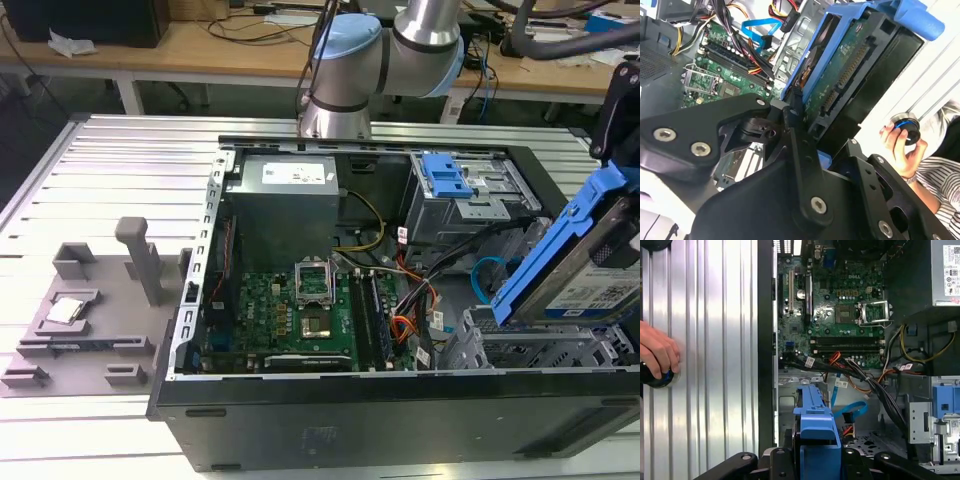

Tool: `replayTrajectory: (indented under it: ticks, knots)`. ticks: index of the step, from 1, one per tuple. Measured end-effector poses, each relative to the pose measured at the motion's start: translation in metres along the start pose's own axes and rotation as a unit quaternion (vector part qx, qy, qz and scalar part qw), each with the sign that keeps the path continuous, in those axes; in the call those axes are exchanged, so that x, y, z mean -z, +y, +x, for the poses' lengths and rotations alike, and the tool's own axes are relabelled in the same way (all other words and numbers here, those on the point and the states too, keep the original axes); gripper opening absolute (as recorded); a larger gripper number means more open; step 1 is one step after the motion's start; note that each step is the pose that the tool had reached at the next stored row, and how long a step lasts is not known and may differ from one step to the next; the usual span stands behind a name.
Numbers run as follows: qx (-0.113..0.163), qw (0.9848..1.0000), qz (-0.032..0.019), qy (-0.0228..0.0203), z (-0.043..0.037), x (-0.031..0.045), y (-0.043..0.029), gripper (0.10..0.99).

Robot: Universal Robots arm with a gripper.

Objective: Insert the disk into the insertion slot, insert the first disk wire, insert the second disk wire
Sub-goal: 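Insert the disk into the insertion slot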

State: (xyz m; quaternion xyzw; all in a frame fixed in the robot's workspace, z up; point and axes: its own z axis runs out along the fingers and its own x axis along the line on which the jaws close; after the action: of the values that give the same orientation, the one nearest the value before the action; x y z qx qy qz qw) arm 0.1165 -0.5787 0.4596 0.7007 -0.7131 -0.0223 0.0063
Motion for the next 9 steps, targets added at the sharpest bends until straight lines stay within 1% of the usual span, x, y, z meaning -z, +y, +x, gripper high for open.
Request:
replayTrajectory:
  ticks: [1,4,9]
  knots:
    - [0.0,1.0,-0.0004,0.0001,-0.0016,-0.0046,-0.0008,0.361]
    - [0.0,1.0,-0.0014,0.0001,-0.0064,-0.0142,-0.0025,0.361]
    - [0.0,1.0,-0.0017,-0.0001,-0.0091,-0.0212,-0.0029,0.361]
